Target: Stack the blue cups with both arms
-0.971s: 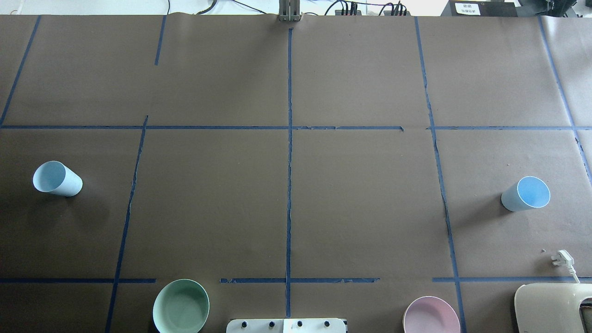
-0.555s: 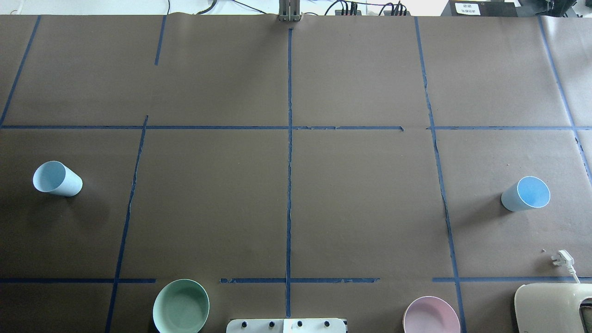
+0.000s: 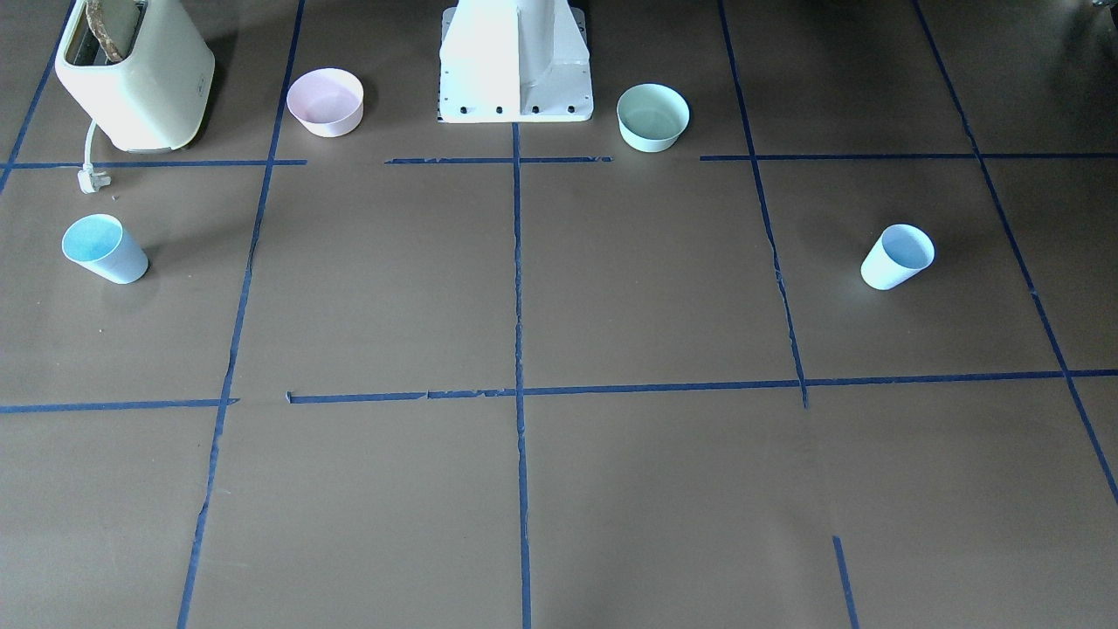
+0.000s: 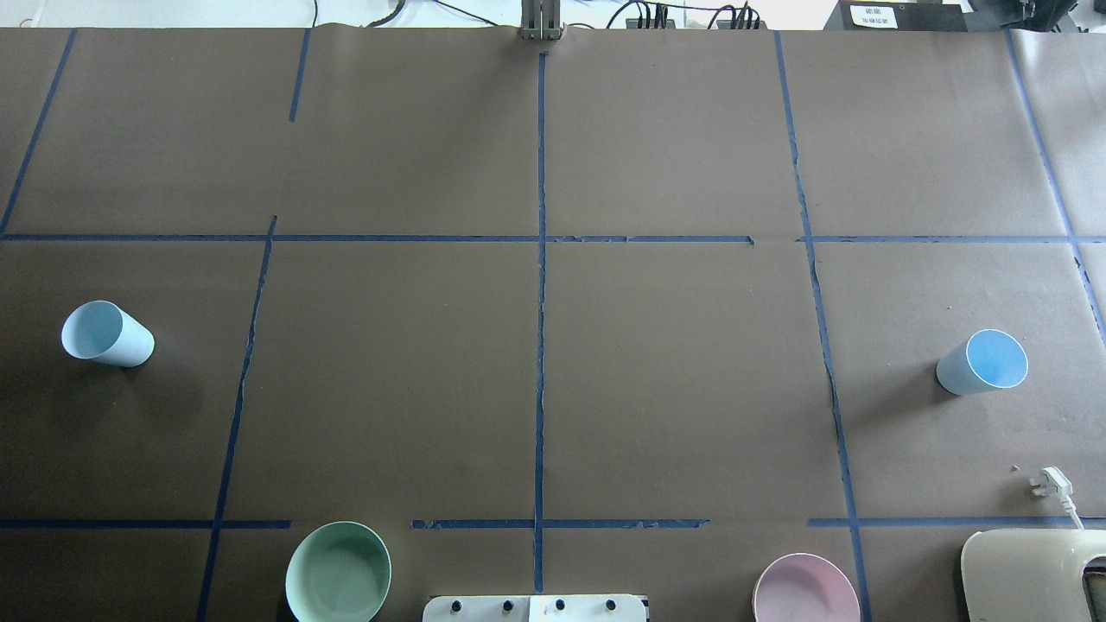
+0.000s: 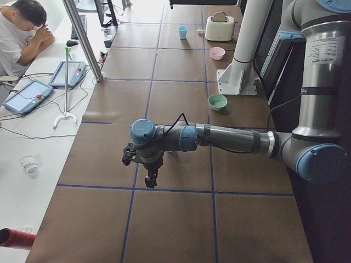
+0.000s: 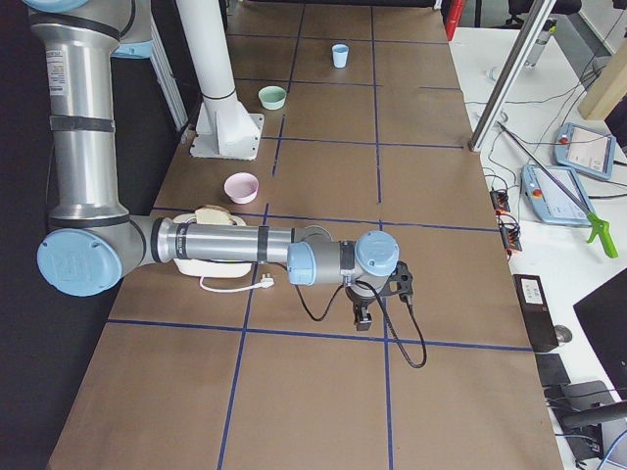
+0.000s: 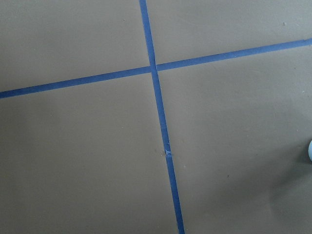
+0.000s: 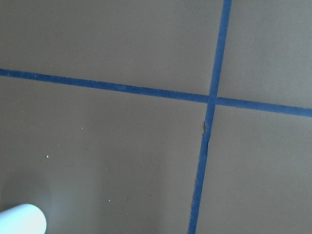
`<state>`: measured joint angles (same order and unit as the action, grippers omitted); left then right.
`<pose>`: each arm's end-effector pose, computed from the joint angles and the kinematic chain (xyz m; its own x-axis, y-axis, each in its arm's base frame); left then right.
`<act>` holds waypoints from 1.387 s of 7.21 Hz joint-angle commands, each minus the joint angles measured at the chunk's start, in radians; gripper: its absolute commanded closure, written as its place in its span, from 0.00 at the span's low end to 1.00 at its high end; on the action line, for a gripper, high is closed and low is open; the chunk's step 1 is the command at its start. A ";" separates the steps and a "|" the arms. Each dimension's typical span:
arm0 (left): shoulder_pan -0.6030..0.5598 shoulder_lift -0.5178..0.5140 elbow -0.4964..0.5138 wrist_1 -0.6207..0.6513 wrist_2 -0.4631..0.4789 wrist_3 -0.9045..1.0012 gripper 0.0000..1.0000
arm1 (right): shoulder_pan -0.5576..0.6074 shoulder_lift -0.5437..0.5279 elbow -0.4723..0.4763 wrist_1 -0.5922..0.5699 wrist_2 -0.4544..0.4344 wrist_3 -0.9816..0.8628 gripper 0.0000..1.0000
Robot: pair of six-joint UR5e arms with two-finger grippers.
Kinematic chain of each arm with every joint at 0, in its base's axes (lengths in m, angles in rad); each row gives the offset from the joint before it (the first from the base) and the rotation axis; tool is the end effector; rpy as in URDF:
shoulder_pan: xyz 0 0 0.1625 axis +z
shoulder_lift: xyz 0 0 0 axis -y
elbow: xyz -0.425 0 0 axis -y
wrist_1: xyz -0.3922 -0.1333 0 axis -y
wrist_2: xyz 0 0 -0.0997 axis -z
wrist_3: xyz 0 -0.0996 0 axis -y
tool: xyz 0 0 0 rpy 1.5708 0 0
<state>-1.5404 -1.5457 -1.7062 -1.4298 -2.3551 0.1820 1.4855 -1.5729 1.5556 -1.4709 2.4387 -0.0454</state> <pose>-0.0484 -0.4783 0.6177 0.6910 0.1807 -0.6999 -0.1581 0.9826 0.0976 0.0149 -0.4990 0.6502 0.6342 -0.1627 0.7558 0.1138 0.9866 0.1169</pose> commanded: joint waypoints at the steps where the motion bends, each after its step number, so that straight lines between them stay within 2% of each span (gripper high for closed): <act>1: 0.000 0.001 0.008 -0.009 0.000 -0.002 0.00 | -0.013 -0.007 -0.003 0.047 -0.003 0.002 0.00; 4: 0.003 0.001 -0.012 -0.029 -0.022 -0.006 0.00 | -0.019 -0.010 -0.003 0.046 0.000 0.007 0.00; 6: 0.008 0.001 -0.013 -0.040 -0.055 -0.013 0.00 | -0.019 -0.033 -0.003 0.120 0.000 0.002 0.00; 7: 0.046 -0.001 -0.032 -0.066 -0.075 -0.115 0.00 | -0.019 -0.039 -0.003 0.133 0.005 0.005 0.00; 10: 0.273 0.059 -0.036 -0.445 -0.050 -0.619 0.00 | -0.021 -0.039 -0.003 0.133 0.003 0.007 0.00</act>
<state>-1.3551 -1.5076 -1.7440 -1.7228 -2.4189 -0.2309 1.4655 -1.6115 1.5524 -1.3389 2.4431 -0.0396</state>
